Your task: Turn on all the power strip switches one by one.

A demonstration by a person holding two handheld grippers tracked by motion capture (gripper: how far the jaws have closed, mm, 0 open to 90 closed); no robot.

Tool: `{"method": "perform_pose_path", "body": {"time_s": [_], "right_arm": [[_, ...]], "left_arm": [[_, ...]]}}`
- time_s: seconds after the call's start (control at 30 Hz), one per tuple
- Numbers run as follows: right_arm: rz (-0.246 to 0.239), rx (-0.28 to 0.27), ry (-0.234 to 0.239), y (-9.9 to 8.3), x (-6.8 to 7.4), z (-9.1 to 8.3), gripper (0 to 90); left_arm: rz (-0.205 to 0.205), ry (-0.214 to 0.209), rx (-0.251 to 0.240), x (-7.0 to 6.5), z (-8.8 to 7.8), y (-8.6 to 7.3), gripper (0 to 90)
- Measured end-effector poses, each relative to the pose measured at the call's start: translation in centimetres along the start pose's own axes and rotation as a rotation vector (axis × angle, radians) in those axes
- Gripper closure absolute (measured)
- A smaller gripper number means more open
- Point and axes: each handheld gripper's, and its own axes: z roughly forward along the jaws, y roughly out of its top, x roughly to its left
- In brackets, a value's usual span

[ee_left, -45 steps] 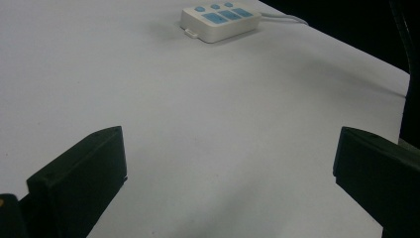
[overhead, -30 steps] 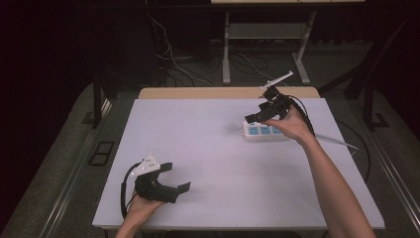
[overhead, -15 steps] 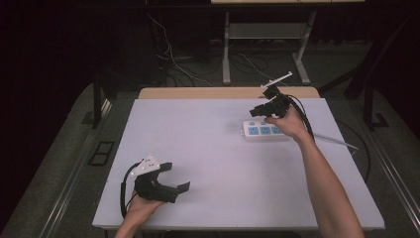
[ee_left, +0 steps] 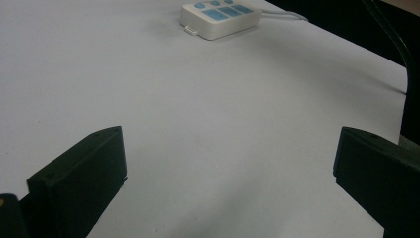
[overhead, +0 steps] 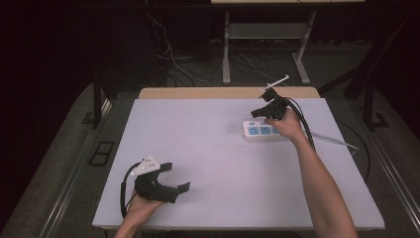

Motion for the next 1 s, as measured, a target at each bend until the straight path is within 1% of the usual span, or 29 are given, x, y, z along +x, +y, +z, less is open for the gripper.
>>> {"method": "perform_pose_path", "body": {"time_s": [0.17,0.27,0.4,0.47,0.67,0.73,0.8,0.93,0.97,1.0], "right_arm": [[0.011,0.021,0.009,-0.2,-0.1,0.7,89.7],[0.016,0.032,0.007,-0.2,-0.2,1.0,89.7],[0.037,0.034,0.021,-0.5,-0.5,1.3,89.7],[0.045,0.041,0.021,-0.6,-0.7,1.5,89.7],[0.052,0.038,0.018,-0.8,-0.8,1.8,89.7],[0.053,0.044,0.015,-0.8,-0.8,2.0,89.3],[0.054,0.051,0.021,-0.8,-0.7,2.2,89.3],[0.047,0.065,0.012,-0.9,-0.6,2.6,89.7],[0.053,0.053,0.016,-1.1,-0.6,2.6,89.7],[0.053,0.053,0.016,-1.1,-0.6,2.6,89.7]], "left_arm": [[-0.002,0.000,-0.001,0.0,0.0,0.0,0.0],[-0.001,0.000,-0.002,0.0,0.0,0.0,0.0],[0.002,0.001,0.000,0.1,0.0,0.0,0.0],[0.002,0.001,0.000,0.1,0.0,0.0,0.0],[-0.001,0.001,0.003,0.1,0.0,0.0,0.0],[0.000,0.001,0.005,0.1,0.0,0.0,0.0],[0.000,0.001,0.005,0.1,0.0,0.0,0.0],[0.003,0.002,0.005,0.1,0.0,0.0,0.0],[0.003,0.002,0.005,0.1,0.0,0.0,0.0],[0.003,0.002,0.005,0.1,0.0,0.0,0.0]]}}
